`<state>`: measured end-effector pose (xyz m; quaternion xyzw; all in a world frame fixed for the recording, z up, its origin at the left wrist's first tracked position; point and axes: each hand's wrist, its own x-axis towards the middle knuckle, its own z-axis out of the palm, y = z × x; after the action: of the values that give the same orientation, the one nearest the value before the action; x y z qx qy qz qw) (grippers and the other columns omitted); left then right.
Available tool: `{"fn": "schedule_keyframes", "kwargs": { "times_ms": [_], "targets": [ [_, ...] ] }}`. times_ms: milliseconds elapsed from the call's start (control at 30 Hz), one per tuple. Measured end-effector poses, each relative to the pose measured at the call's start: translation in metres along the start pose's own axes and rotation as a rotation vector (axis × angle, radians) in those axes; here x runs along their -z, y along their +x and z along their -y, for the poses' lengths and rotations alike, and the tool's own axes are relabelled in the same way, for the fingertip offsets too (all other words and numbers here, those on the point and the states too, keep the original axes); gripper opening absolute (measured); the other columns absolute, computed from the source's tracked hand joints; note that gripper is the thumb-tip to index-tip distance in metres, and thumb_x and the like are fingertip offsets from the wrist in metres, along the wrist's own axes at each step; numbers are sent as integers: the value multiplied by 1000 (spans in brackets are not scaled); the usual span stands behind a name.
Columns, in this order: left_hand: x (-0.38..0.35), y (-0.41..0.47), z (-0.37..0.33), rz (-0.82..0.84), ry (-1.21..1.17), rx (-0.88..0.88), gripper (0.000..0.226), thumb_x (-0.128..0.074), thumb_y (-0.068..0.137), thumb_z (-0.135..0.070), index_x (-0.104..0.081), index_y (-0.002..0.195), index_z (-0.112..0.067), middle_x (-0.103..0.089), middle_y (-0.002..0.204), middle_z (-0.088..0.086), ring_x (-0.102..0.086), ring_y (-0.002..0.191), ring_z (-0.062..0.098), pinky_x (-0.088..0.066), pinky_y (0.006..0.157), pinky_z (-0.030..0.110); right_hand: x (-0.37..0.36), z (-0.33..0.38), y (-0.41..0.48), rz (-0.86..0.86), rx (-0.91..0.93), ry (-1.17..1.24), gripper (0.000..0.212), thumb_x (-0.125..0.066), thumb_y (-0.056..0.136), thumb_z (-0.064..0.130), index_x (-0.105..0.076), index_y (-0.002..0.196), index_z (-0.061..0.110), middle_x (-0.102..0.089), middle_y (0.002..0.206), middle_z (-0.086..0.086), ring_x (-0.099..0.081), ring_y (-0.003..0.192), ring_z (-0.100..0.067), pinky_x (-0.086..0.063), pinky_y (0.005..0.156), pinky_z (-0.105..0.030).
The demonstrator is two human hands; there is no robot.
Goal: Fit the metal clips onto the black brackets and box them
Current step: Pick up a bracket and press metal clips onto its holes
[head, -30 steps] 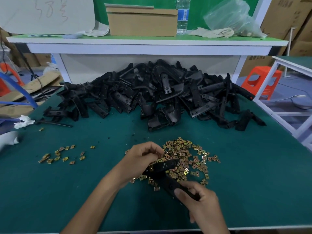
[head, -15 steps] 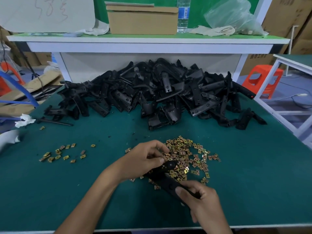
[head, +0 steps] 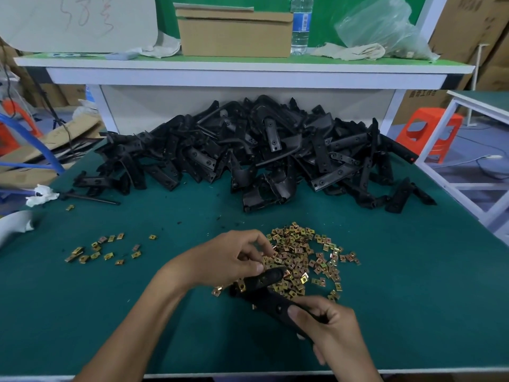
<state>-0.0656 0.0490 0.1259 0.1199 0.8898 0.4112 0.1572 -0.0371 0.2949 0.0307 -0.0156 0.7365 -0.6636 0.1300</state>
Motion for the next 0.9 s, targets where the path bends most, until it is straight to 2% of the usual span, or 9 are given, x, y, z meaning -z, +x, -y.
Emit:
{"fn": "schedule_keyframes", "kwargs": {
  "times_ms": [67,167,267,467,567,633,700,800,900],
  "targets": [
    [-9,0,-3,-57,72,-22,21,-59,101,-28,-58,118,-39,-69,107,-16,-62,94,-2,-48,84,21,0,-1,2,-15,0,2,6,-78,87,18,-79,93,19,-70,65,-17,-41,31,-19,-29,32,-20],
    [-25,-2,-5,-132,198,-48,28,-58,99,-38,-51,126,-43,-57,117,-18,-50,106,-1,-42,91,20,-2,-1,5,-18,9,12,6,-76,89,17,-80,91,21,-70,64,-16,-42,31,-19,-29,33,-19],
    [-38,0,-2,-161,265,-87,37,-59,99,-39,-49,135,-34,-52,129,-19,-38,118,1,-33,101,19,-2,-2,4,-15,24,2,12,-76,90,18,-81,87,28,-70,64,-15,-42,32,-20,-30,33,-19],
    [-54,1,4,-209,242,-100,39,-49,103,-43,-42,140,-31,-45,129,-22,-31,121,-1,-29,103,19,-2,0,3,-1,27,11,18,-76,90,19,-80,85,36,-70,63,-16,-42,32,-19,-31,34,-19],
    [-54,2,6,-192,174,-84,39,-50,104,-42,-40,141,-36,-37,117,-42,-31,120,-10,-26,97,6,-1,1,3,3,30,12,19,-76,90,17,-80,86,35,-69,63,-17,-42,31,-18,-30,33,-20],
    [-54,3,8,-179,123,-66,37,-51,103,-43,-42,138,-42,-34,111,-53,-31,119,-17,-27,94,3,-1,1,3,7,29,13,18,-76,90,17,-80,86,34,-69,62,-17,-41,31,-19,-29,33,-20],
    [-51,3,8,-159,101,-67,37,-53,102,-43,-44,138,-43,-39,116,-49,-34,120,-17,-30,96,7,0,1,3,16,24,10,15,-76,90,18,-80,86,33,-69,63,-17,-41,31,-19,-29,33,-20],
    [-48,2,9,-124,77,-71,38,-55,101,-41,-48,139,-38,-52,133,-25,-45,124,-8,-39,104,21,1,0,3,21,14,8,12,-77,89,20,-81,87,31,-69,64,-16,-42,33,-20,-30,33,-20],
    [-49,1,8,-195,19,-56,34,-62,98,-39,-57,131,-39,-60,122,-26,-53,113,-9,-44,97,19,1,-1,4,15,10,17,10,-78,88,19,-81,87,28,-70,65,-16,-45,33,-19,-31,33,-20]
  ]
}}
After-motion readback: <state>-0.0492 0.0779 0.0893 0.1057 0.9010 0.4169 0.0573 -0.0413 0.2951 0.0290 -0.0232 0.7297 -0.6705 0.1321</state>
